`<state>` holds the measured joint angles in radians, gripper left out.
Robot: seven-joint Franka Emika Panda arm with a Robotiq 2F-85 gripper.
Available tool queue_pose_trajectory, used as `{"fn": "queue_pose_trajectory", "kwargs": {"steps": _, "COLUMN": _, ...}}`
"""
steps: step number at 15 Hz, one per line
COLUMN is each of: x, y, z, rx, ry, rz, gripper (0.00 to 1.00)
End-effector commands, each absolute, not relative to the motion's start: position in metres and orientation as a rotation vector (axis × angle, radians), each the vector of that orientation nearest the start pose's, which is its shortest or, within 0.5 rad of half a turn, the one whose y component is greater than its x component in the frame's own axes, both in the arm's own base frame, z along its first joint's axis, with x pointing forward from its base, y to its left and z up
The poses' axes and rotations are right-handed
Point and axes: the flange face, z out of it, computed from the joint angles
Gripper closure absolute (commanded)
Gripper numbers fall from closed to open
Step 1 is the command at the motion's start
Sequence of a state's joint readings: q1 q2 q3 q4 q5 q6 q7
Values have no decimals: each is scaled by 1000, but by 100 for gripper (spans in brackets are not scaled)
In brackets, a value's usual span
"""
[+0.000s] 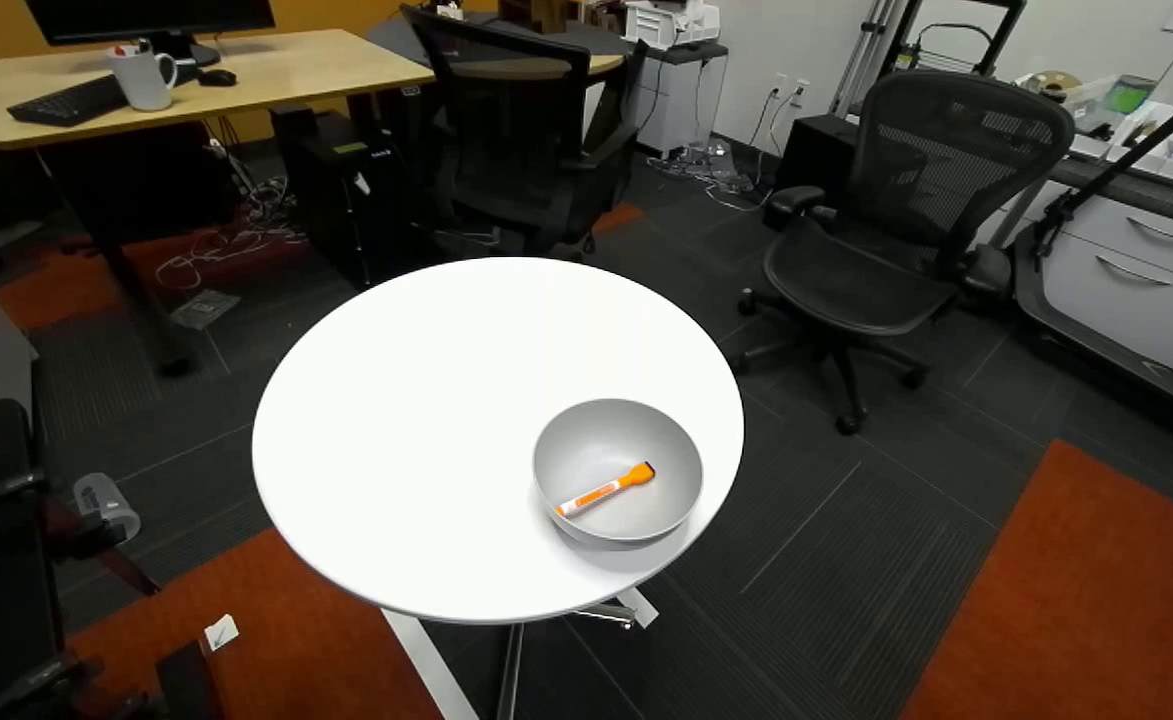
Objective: Remove the marker from the bowl and put it on the table
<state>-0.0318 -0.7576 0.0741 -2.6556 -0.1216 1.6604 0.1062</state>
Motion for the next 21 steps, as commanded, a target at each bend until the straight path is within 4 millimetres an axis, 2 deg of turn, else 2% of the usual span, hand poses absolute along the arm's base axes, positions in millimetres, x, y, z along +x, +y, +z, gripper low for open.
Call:
{"fn": "queue_pose_trajectory", "kwargs": {"steps": 1, "x": 326, "y": -24, "z": 457, "rx": -3351, "ry": 141, "rz": 207, "gripper": 0}}
{"fn": "queue_pose_trajectory", "kwargs": {"steps": 4, "x": 357, "y": -54, "z": 455, "rx": -3362, "ry": 184, "rz": 54, "gripper": 0}}
{"fn": "queue_pose_trajectory", "kwargs": {"steps": 7, "x": 390, "y": -83, "z": 453, "rx": -3321, "ry": 249, "rz": -184, "gripper": 0}}
{"fn": "queue_pose_trajectory", "kwargs": {"steps": 11, "x": 437, "y": -119, "z": 436, "rx": -3278, "ry": 314, "rz": -378, "gripper": 0}}
{"fn": "queue_pose_trajectory", "kwargs": {"steps": 16, "x": 491, "y": -154, "z": 395, "rx": -3261, "ry": 349, "rz": -407, "gripper": 0}}
{"fn": "queue_pose_trajectory", "kwargs": {"steps": 21, "x": 539, "y": -179, "z": 358, "rx": -3270, "ry": 327, "rz": -370, "gripper": 0}}
